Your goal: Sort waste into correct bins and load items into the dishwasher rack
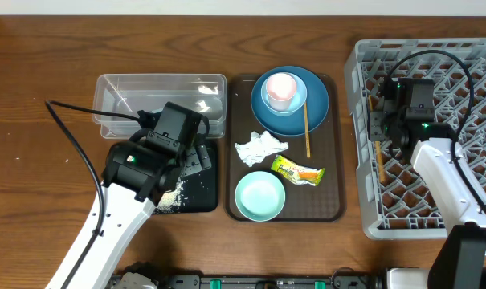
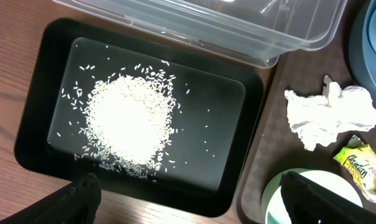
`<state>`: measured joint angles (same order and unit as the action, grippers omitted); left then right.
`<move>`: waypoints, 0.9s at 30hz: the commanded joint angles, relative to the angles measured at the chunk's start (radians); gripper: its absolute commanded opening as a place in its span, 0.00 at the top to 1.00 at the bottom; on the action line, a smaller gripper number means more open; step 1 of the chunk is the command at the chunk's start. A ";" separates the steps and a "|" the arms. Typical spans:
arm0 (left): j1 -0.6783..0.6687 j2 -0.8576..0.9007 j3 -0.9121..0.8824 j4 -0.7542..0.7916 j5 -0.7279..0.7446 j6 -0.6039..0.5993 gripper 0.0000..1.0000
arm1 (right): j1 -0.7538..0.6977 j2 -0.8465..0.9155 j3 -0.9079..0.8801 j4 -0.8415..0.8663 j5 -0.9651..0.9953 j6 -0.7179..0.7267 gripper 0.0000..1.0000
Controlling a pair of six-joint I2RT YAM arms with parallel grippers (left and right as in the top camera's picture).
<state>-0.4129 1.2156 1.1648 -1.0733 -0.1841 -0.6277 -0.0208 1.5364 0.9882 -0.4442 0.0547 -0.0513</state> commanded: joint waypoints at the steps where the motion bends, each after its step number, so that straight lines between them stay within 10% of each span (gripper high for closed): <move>1: 0.006 0.000 0.014 -0.003 -0.015 0.005 0.05 | -0.005 0.003 0.012 0.003 -0.010 0.010 0.81; 15: 0.006 0.000 0.014 -0.003 -0.015 0.005 0.05 | 0.026 -0.050 0.012 0.119 -0.562 0.264 0.78; 27: 0.006 0.000 0.014 -0.003 -0.015 0.005 0.05 | 0.336 -0.042 0.012 0.140 -0.042 0.452 0.79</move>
<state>-0.4129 1.2156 1.1648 -1.0737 -0.1841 -0.6277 0.2588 1.5024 0.9882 -0.3092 -0.1848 0.3485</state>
